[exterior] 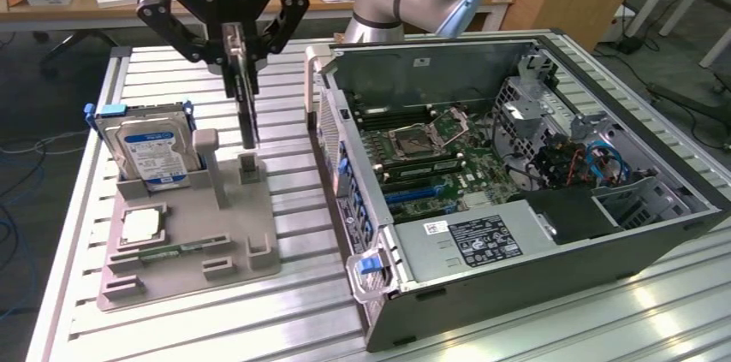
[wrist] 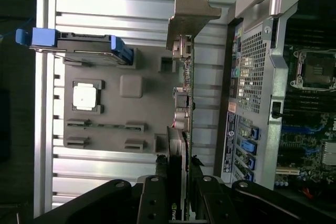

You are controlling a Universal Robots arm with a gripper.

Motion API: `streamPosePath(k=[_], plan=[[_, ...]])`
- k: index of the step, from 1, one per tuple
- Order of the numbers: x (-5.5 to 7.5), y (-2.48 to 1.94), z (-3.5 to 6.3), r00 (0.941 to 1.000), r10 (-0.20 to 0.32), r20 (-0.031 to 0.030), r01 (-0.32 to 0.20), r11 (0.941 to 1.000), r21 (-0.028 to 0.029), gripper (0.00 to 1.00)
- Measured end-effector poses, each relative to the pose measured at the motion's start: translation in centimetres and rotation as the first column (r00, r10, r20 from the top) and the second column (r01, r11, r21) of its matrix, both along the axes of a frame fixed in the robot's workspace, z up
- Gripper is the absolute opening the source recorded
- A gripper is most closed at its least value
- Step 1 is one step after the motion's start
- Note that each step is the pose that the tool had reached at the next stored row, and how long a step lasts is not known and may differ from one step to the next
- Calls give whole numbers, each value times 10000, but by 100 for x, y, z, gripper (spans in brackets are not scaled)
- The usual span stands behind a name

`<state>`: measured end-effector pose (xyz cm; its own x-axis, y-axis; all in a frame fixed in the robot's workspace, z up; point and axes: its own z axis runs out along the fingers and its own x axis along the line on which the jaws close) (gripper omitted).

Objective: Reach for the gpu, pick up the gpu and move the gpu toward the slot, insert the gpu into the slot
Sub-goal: 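Pick up the gpu and move the gpu toward the slot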

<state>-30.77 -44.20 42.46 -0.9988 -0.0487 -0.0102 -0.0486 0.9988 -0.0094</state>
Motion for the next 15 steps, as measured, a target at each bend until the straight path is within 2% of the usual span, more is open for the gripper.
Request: streamPosePath(k=[15], plan=[[106,0,0,9999,108,0,-108,9999,9,26]])
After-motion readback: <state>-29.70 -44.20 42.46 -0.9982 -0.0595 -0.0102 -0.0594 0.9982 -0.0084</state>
